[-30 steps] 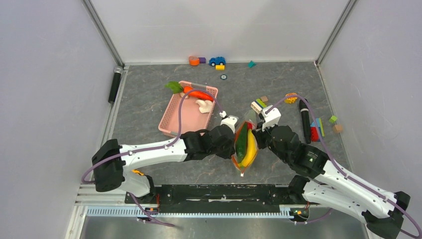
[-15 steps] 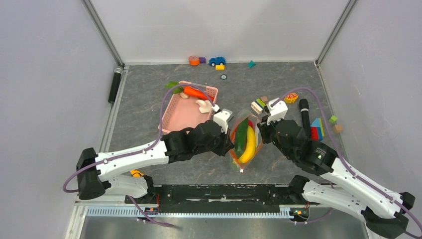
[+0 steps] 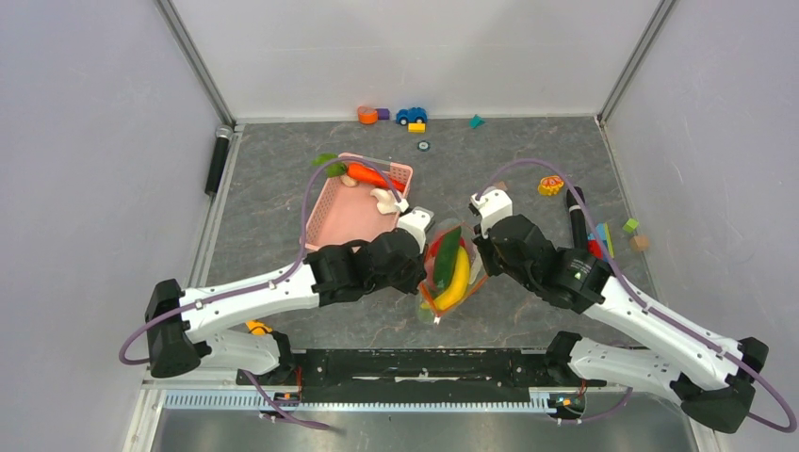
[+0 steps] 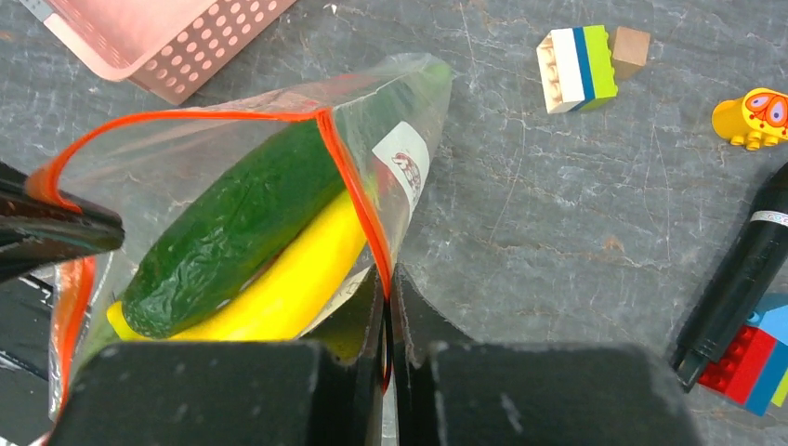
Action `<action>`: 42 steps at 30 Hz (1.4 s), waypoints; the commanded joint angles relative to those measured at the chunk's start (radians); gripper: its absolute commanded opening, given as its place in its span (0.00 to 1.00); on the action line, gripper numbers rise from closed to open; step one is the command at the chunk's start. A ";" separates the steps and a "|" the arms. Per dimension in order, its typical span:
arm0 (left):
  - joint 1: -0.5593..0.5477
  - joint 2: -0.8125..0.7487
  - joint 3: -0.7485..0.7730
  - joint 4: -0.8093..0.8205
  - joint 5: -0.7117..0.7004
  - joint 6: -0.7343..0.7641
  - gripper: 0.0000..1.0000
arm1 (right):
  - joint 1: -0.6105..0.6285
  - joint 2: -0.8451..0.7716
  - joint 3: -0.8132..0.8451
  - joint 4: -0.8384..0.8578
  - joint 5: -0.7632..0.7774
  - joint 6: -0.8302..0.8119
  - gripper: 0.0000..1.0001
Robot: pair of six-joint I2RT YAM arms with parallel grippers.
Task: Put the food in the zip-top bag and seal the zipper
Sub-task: Adjust the zipper food storage bag at the center of the board.
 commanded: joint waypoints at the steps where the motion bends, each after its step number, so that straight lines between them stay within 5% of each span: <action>1: 0.032 -0.030 0.112 -0.061 -0.075 0.051 0.02 | 0.002 0.038 0.137 -0.086 -0.014 -0.016 0.07; 9: 0.042 -0.093 0.235 -0.005 -0.160 0.180 0.02 | 0.002 -0.019 0.197 0.003 -0.304 -0.079 0.08; 19: 0.067 -0.047 0.211 -0.065 -0.171 0.197 0.02 | 0.002 -0.017 0.151 -0.068 -0.109 -0.031 0.08; 30: 0.067 0.009 0.103 -0.038 -0.036 0.174 0.05 | 0.002 0.001 0.133 0.000 -0.118 -0.076 0.07; 32: 0.067 0.015 0.101 -0.027 -0.031 0.169 0.16 | 0.002 -0.004 0.121 0.022 -0.117 -0.087 0.06; 37: 0.068 0.014 0.105 0.015 0.040 0.172 0.74 | 0.002 -0.009 0.109 0.041 -0.116 -0.088 0.06; 42: 0.068 0.019 0.108 0.066 0.027 0.161 0.89 | 0.002 -0.009 0.104 0.050 -0.124 -0.090 0.06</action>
